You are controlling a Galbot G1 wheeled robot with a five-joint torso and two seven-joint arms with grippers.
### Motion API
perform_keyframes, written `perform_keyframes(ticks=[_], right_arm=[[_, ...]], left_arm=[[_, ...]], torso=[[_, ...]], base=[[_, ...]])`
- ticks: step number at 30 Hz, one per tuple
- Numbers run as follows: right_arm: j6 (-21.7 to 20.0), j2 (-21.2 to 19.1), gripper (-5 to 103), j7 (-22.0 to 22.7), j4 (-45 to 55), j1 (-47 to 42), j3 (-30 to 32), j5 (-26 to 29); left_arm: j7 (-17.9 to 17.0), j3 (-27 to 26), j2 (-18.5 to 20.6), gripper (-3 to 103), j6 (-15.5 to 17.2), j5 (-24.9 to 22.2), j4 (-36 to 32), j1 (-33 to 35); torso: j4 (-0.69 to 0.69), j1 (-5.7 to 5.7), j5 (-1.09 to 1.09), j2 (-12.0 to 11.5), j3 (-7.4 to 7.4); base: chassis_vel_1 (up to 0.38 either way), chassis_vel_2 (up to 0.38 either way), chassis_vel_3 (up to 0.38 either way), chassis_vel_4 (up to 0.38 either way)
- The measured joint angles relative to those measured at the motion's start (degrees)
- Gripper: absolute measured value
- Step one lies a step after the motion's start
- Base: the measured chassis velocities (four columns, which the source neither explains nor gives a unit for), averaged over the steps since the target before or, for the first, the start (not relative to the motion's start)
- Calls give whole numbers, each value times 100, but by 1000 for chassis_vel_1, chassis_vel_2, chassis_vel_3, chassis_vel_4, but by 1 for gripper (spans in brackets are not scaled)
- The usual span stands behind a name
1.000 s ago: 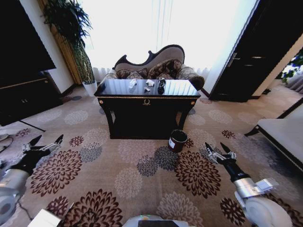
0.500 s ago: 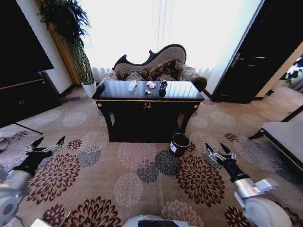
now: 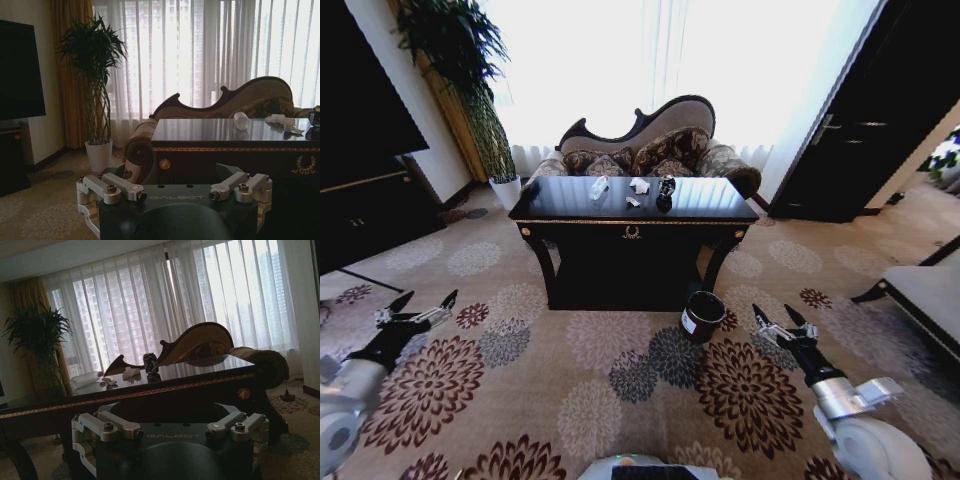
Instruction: Move to the front of the table and place the trash on the table into the trash bin.
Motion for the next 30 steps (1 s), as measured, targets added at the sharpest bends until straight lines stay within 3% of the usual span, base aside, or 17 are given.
perform_keyframes(ticks=[5, 30], right_arm=[[-3, -24, 100, 0, -1, 21, -3, -2], [-25, 25, 100, -24, 122, 21, 7, -1]], left_arm=[[3, 1, -1, 99, 2, -1, -35, 0], [17, 39, 19, 99, 12, 0, -87, -9]], torso=[[0, 0, 0, 0, 0], [0, 1, 0, 1, 0]], base=[[-114, 109, 112, -111], [-134, 133, 133, -134]])
